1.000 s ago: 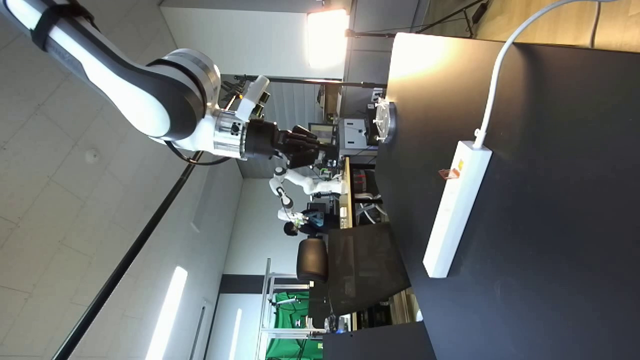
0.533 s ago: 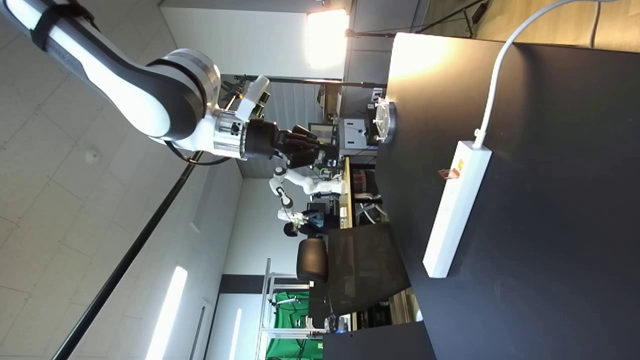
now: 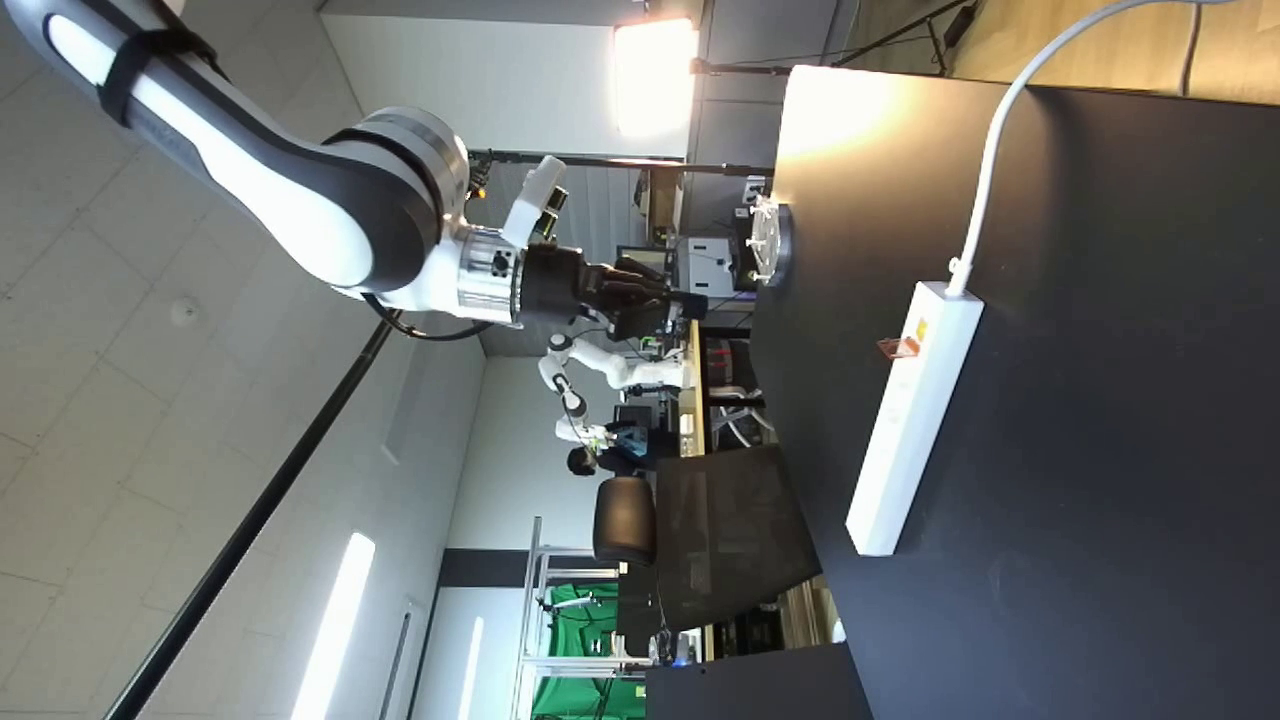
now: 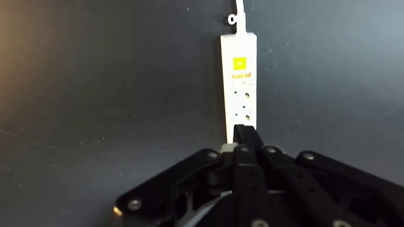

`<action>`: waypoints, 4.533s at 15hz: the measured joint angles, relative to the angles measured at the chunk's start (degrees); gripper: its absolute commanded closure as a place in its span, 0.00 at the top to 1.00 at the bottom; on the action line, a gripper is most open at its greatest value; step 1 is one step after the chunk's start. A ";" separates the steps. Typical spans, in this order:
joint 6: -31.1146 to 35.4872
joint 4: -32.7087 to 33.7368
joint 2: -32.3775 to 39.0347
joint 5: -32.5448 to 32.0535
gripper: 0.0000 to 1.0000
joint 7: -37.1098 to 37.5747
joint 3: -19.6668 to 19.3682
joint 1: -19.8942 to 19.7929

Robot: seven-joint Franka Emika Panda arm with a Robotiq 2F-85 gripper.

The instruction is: Turn off the big switch on the adapter

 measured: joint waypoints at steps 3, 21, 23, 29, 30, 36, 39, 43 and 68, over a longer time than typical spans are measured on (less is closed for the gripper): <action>-0.09 -0.03 2.60 1.76 0.00 -1.13 0.00 -0.01; 9.53 -0.91 15.23 14.53 0.00 -13.65 5.11 -1.96; 9.53 -0.90 15.20 14.53 0.00 -13.65 5.12 -2.01; 9.53 -0.90 15.19 14.52 0.00 -13.65 5.13 -2.02; 9.53 -0.90 15.19 14.52 0.00 -13.65 5.13 -2.02; 10.05 -0.96 15.98 14.66 0.00 -14.50 6.57 -3.79; 10.98 -0.96 17.35 14.64 0.00 -15.06 6.81 -4.78; 15.02 -0.94 20.03 14.93 0.00 -17.20 8.51 -6.95; 22.43 2.11 28.93 8.51 0.00 -22.34 19.45 -19.06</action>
